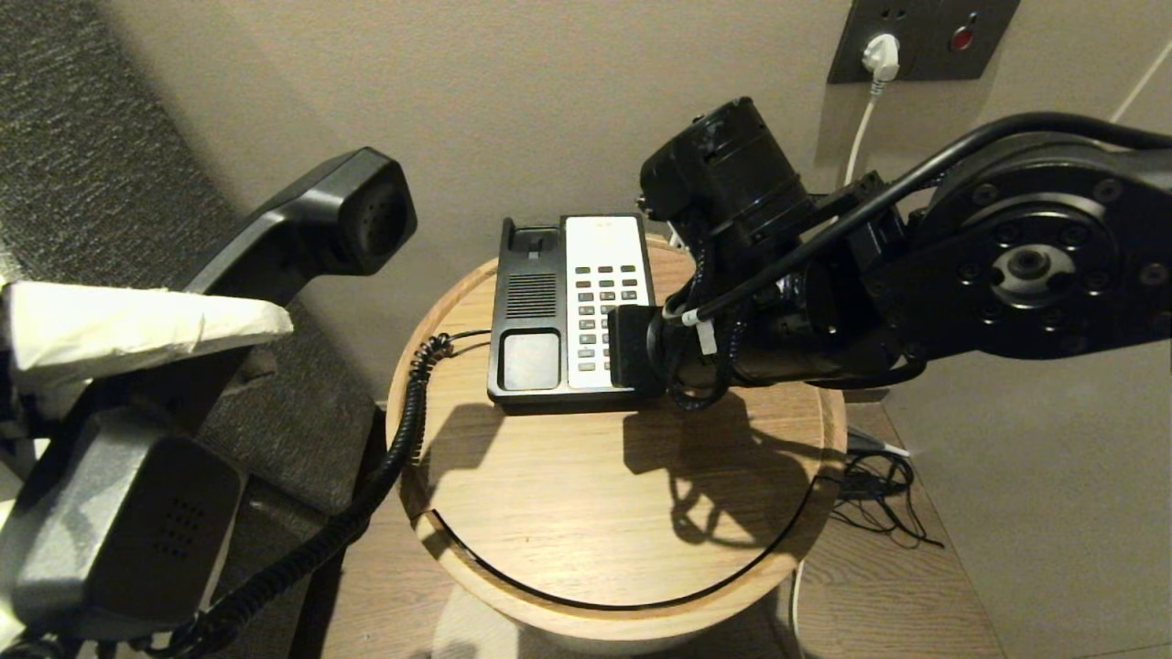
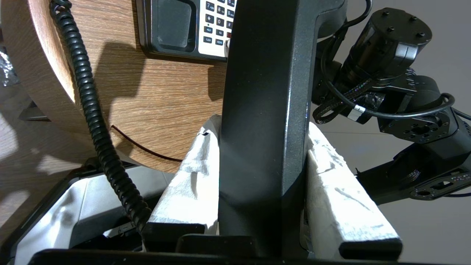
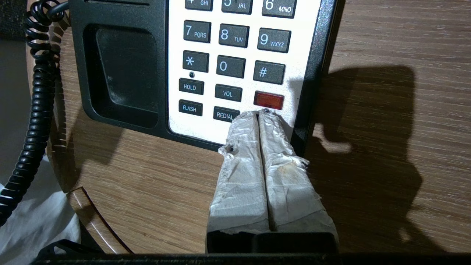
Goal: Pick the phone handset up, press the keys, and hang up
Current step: Dial the number
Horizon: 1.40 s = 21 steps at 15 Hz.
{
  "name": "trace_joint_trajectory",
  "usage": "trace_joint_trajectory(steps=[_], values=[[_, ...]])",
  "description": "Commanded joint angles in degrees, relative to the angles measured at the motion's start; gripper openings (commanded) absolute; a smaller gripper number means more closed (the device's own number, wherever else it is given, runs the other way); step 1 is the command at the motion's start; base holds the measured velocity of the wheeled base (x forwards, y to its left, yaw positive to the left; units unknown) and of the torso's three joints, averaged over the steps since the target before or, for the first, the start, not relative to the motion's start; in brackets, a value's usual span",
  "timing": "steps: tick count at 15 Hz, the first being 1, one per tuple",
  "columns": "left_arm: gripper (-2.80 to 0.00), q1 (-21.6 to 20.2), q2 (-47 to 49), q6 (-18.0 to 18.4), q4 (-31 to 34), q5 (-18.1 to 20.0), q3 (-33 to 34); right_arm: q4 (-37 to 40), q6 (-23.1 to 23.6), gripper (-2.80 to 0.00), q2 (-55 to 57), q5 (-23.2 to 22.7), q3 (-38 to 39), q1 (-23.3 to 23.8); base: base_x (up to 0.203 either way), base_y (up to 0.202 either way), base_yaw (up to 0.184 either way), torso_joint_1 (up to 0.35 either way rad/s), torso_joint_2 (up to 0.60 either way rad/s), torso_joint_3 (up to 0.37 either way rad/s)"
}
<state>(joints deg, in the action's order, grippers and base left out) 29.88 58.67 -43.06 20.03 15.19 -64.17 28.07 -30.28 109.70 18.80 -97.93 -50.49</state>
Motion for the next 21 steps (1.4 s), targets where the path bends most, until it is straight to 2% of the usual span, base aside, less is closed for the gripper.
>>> trace_joint_trajectory(steps=[1, 16, 21], values=[[-2.8, 0.0, -0.04, -0.27, 0.1, 0.1, 0.01, 0.31, -0.13, -2.8, 0.34, 0.18, 0.1, 0.31, 0.0, 0.0, 0.0, 0.0, 0.0, 0.0], [-2.8, 0.09, -0.14, -0.17, -1.03, 0.1, 1.59, 0.46, 0.12, -2.8, -3.26, 0.19, 0.64, 0.84, 0.0, 0.0, 0.0, 0.0, 0.0, 0.0], [-2.8, 0.94, 0.75, 0.89, -0.87, 0.24, 0.23, 1.75, -2.72, -2.8, -13.16, 0.19, 4.62, 0.84, 0.0, 0.0, 0.0, 0.0, 0.0, 0.0]])
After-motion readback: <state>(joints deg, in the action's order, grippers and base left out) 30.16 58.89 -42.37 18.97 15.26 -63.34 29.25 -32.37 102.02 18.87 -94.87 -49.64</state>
